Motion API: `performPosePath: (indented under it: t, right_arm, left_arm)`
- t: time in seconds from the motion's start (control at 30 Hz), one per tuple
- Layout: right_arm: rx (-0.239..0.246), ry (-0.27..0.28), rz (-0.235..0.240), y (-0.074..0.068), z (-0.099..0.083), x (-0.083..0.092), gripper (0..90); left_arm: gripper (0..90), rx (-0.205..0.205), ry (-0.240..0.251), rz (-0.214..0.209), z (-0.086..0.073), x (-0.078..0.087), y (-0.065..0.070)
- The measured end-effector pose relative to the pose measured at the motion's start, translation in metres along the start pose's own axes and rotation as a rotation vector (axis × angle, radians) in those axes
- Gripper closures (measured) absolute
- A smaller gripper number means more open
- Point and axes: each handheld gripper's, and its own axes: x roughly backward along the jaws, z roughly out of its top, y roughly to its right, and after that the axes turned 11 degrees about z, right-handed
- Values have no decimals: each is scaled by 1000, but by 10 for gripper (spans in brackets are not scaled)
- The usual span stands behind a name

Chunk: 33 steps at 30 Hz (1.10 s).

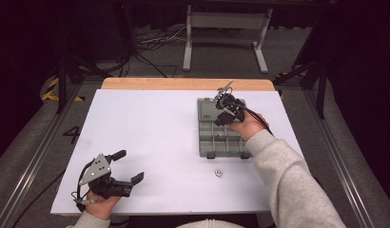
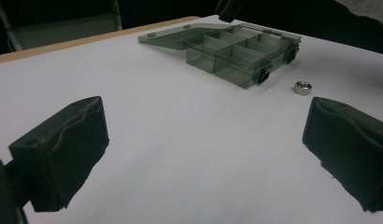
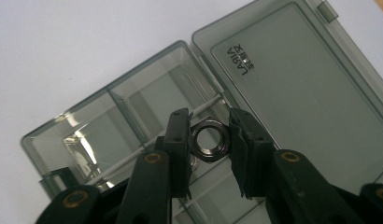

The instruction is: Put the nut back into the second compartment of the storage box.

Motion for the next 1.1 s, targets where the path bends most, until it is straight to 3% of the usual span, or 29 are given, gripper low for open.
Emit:
performPosePath:
  t: [0.27, 0.57, 0.63, 0.73, 0.87, 1.1]
  right_arm:
    - [-17, -46, 16, 5, -4, -20, 701]
    - [-1, -122, -7, 5, -6, -40, 696]
    - [10, -120, -25, 4, -6, -40, 642]
    - [23, -111, -54, 1, -6, -34, 561]
    - [24, -56, -55, -4, -8, -16, 506]
    - [76, 67, -11, -35, -16, 26, 303]
  left_arm:
    - [11, 0, -2, -1, 0, 0, 0]
    - [11, -6, -6, -4, 0, -1, -1]
    - [11, -7, -2, -2, 0, 0, -1]
    - [11, -5, -5, -5, 0, -1, -1]
    - [11, 0, -6, -4, -1, -1, 0]
    - [10, -12, -13, -4, 0, -2, 0]
